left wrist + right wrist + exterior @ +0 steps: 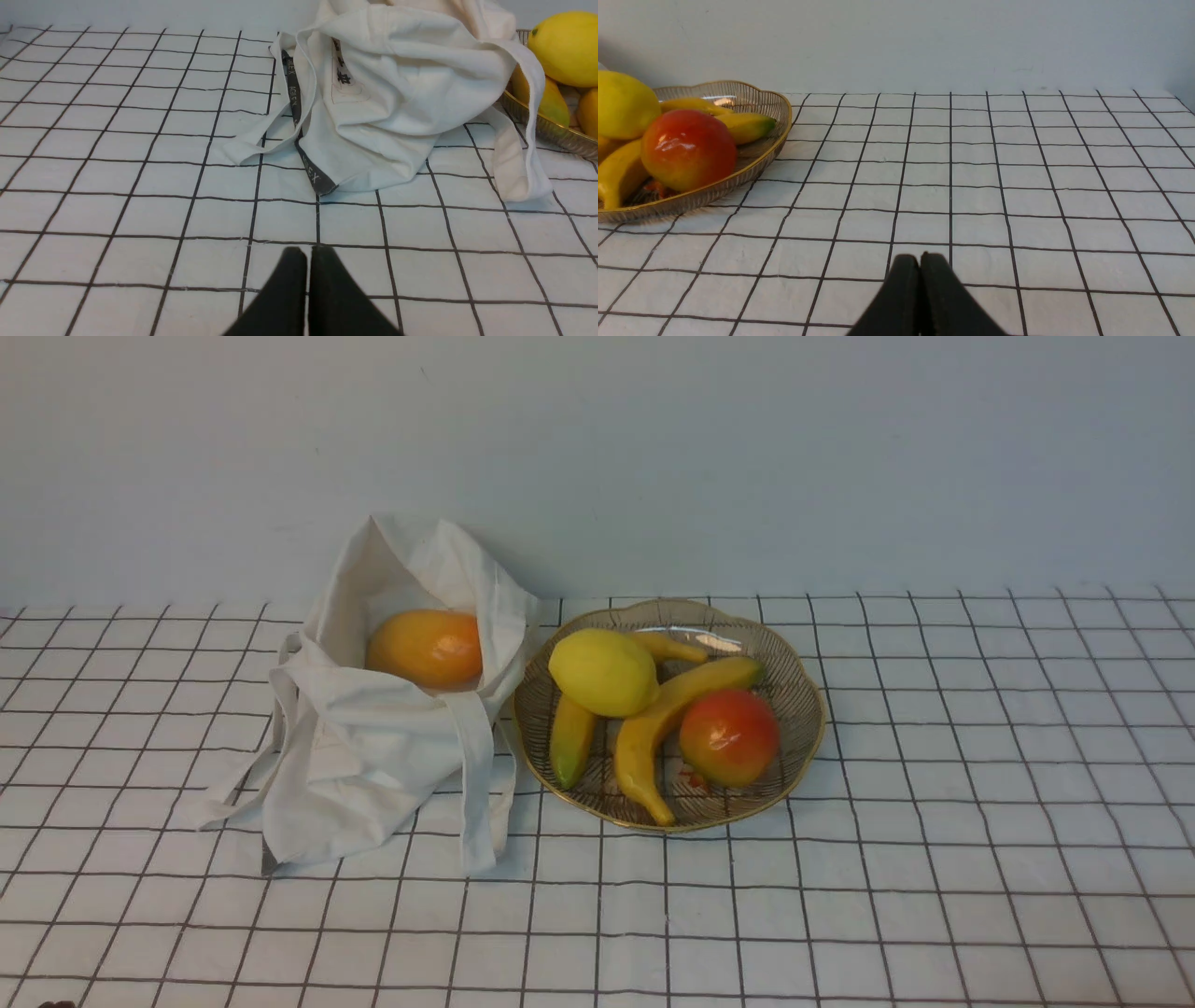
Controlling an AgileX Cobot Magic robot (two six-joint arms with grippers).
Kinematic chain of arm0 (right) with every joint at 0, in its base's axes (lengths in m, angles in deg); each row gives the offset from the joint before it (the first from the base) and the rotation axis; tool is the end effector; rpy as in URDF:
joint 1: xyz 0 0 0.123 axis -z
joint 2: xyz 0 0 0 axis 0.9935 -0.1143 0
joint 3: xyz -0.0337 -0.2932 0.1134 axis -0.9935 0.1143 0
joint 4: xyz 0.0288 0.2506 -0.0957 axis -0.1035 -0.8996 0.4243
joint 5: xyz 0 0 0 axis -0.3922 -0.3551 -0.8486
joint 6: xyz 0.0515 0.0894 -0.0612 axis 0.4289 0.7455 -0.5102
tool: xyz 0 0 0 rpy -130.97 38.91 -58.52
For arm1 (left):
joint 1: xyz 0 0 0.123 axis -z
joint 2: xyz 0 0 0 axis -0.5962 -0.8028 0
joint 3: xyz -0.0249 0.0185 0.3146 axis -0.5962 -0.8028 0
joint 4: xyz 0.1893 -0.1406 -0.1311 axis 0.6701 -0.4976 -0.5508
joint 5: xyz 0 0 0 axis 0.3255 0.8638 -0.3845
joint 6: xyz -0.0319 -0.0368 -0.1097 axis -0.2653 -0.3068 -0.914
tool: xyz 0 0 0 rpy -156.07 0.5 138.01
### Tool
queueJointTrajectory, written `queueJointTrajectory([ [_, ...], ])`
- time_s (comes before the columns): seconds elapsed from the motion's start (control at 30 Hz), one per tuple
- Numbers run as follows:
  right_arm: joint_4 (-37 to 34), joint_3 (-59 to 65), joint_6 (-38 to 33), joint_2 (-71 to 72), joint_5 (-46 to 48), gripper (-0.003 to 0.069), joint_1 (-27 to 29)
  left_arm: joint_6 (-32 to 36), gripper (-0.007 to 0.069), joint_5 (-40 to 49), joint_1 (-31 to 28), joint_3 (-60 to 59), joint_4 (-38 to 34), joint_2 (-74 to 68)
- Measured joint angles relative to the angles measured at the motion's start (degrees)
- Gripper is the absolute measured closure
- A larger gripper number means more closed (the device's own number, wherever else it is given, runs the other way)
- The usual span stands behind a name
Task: Take the fruit out of the bag on the white checkered tablecloth and place them on the plate.
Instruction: 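Reach into the cloth bag and grasp the fruit inside with the left gripper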
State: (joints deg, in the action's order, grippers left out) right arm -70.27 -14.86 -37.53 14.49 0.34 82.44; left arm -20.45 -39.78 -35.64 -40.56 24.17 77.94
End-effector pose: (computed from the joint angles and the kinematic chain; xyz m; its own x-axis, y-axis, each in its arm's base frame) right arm 0.0671 0.0017 0.1632 -0.2996 0.0062 -0.9540 -0.0183 0.9998 0.0123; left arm 0.0671 -0.0036 0.1609 -0.3050 -0.0585 -0.9506 0.0174 0.9976 -0.0670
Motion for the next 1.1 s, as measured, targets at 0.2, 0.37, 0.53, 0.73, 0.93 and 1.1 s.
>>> queueJointTrajectory([
  [0.2, 0.0, 0.0, 0.0, 0.0, 0.0, 0.0675, 0.0, 0.0, 0.0632, 0.0, 0.0, 0.0, 0.0, 0.0],
  [0.37, 0.0, 0.0, 0.0, 0.0, 0.0, 0.0675, 0.0, 0.0, 0.0632, 0.0, 0.0, 0.0, 0.0, 0.0],
  [0.53, 0.0, 0.0, 0.0, 0.0, 0.0, 0.0675, 0.0, 0.0, 0.0632, 0.0, 0.0, 0.0, 0.0, 0.0],
  [0.73, 0.0, 0.0, 0.0, 0.0, 0.0, 0.0675, 0.0, -0.1, 0.0632, 0.0, 0.0, 0.0, 0.0, 0.0],
  [0.93, 0.0, 0.0, 0.0, 0.0, 0.0, 0.0675, 0.0, -0.1, 0.0632, 0.0, 0.0, 0.0, -1.6, 0.0],
  [1.1, 0.0, 0.0, 0.0, 0.0, 0.0, 0.0675, 0.0, -5.5, 0.0632, 0.2, 0.0, 0.0, -17.5, 0.0],
])
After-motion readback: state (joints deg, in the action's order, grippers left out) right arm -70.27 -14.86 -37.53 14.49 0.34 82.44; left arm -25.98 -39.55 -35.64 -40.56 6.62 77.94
